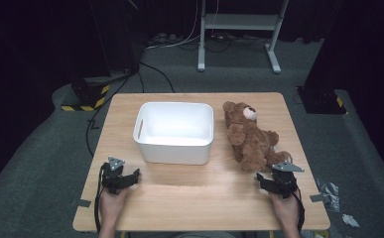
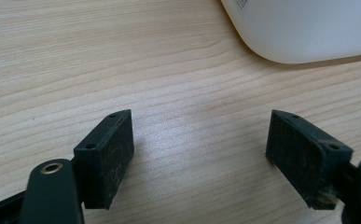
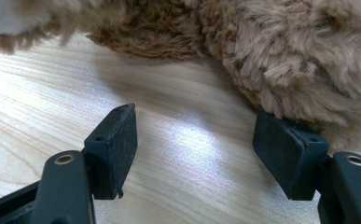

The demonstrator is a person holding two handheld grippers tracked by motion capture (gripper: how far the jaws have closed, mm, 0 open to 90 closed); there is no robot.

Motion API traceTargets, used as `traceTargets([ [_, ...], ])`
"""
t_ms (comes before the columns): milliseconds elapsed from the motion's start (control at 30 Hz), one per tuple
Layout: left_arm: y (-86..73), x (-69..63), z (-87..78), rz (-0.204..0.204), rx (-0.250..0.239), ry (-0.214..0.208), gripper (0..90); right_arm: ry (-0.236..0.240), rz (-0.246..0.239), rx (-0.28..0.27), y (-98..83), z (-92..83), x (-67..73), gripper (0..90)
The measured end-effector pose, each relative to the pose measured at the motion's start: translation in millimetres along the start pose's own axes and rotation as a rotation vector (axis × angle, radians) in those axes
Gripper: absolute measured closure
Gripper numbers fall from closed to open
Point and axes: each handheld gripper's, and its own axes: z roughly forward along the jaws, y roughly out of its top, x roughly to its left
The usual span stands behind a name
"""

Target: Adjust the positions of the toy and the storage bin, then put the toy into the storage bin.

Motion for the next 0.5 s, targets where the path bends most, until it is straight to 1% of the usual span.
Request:
traceTargets([
  [500, 0.4, -0.2, 0.6, -0.004, -0.003, 0.000, 23.3, 0.005, -0.004, 0.000, 0.0, 0.2, -0.1, 30.1],
])
